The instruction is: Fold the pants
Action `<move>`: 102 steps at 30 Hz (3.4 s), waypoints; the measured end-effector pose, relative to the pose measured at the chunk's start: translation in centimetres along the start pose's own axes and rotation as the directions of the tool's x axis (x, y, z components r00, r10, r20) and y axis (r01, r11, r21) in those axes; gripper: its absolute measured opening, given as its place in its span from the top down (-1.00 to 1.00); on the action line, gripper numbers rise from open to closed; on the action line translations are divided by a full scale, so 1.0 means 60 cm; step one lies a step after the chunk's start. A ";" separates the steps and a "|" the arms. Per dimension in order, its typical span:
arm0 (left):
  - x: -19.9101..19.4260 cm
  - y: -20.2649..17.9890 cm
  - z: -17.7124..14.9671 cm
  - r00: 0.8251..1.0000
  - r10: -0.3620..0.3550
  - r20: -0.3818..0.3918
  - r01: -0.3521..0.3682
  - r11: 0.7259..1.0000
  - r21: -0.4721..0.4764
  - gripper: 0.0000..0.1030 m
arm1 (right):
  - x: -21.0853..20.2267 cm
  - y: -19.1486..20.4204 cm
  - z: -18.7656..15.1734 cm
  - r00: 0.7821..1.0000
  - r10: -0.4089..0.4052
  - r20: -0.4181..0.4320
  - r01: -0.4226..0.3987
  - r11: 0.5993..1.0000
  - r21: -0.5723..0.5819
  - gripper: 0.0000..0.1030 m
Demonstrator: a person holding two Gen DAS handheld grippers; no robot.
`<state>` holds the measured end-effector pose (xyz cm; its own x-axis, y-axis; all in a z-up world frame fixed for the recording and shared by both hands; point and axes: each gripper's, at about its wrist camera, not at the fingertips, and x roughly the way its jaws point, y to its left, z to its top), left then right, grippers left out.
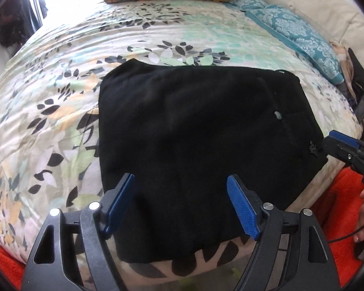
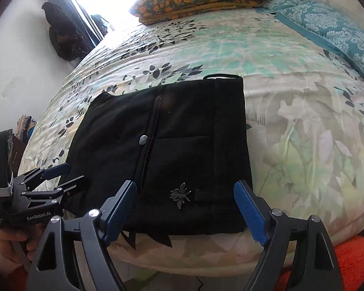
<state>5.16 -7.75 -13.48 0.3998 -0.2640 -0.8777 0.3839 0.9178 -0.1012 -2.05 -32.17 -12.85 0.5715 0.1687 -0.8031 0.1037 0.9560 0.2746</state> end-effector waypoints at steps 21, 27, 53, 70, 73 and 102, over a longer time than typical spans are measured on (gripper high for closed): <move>-0.058 0.105 0.013 0.998 -0.066 0.000 0.066 0.991 -0.117 -0.56 | -0.084 -0.011 0.015 0.993 -0.022 0.120 0.024 1.000 -0.016 -0.96; 0.046 0.182 0.019 0.969 -0.226 -0.101 0.199 0.953 -0.230 -0.55 | 0.065 -0.139 0.062 0.965 0.222 -0.138 -0.188 0.956 0.225 -0.96; -0.032 0.186 0.059 0.937 -0.345 0.055 0.347 0.902 -0.258 0.69 | 0.088 -0.034 0.055 0.840 0.514 -0.174 -0.487 0.855 0.178 0.27; -0.126 0.248 -0.025 0.963 0.253 0.092 -0.233 0.955 -0.182 -0.47 | 0.049 0.088 0.031 0.992 0.077 -0.095 -0.074 0.997 0.038 -1.00; -0.189 0.181 -0.025 0.950 0.273 0.154 -0.252 0.957 -0.143 -0.51 | -0.049 0.136 0.037 0.983 -0.185 -0.012 0.183 0.981 -0.067 -1.00; -0.297 0.041 -0.091 0.929 0.353 0.111 -0.344 0.935 -0.089 -0.54 | -0.198 0.301 -0.040 0.977 -0.193 0.085 0.207 0.958 -0.199 -1.00</move>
<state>-5.57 0.82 -0.62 0.5997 0.0454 -0.7990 0.1472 0.9751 0.1659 -8.94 -16.34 0.38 0.6080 -0.0404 -0.7929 0.0559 0.9984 -0.0080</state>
